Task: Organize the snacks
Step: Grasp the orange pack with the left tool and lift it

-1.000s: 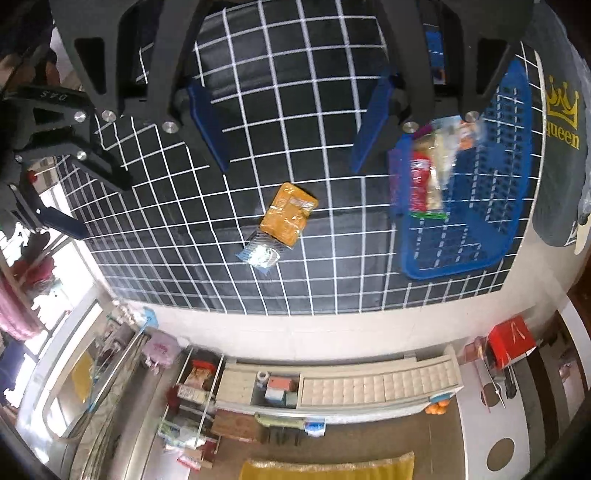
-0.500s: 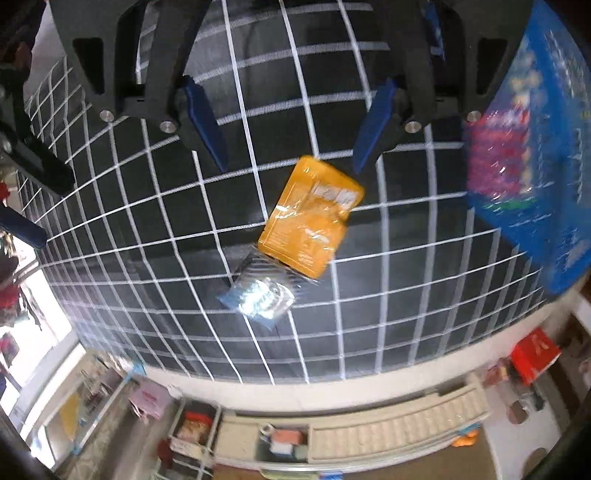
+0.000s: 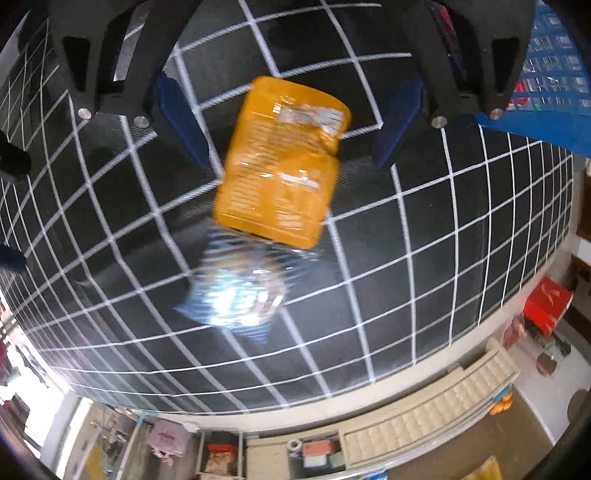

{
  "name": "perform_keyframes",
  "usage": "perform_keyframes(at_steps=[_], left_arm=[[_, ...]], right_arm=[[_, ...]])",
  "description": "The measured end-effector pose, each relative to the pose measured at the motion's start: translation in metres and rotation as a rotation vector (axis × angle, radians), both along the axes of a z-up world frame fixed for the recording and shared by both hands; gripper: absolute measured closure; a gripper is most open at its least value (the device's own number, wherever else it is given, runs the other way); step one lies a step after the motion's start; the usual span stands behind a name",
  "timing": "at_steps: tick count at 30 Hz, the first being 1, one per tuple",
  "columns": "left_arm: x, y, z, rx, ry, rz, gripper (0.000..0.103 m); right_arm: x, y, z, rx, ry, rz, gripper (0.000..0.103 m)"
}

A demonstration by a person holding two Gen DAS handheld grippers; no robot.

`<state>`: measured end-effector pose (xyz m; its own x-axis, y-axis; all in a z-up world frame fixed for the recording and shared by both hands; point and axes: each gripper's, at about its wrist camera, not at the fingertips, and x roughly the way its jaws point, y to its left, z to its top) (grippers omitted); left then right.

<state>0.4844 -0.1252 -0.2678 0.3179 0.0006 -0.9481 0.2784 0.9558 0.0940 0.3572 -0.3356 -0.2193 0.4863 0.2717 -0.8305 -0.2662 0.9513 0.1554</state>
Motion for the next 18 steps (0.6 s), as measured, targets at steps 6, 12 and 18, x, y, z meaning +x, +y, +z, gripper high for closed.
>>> perform_keyframes(at_steps=[6,12,18], left_arm=[[0.008,0.007,-0.008,-0.044,0.046,-0.009,0.012],[0.008,0.009,-0.010,-0.064,0.066,0.029,0.012],[-0.007,0.007,-0.002,-0.066,0.061,0.062,0.047]], right_arm=[[0.003,-0.003,-0.005,0.021,0.009,0.002,0.008],[0.003,-0.008,-0.004,0.013,0.013,-0.017,0.008],[0.007,-0.018,0.001,0.016,0.016,-0.067,0.008]])
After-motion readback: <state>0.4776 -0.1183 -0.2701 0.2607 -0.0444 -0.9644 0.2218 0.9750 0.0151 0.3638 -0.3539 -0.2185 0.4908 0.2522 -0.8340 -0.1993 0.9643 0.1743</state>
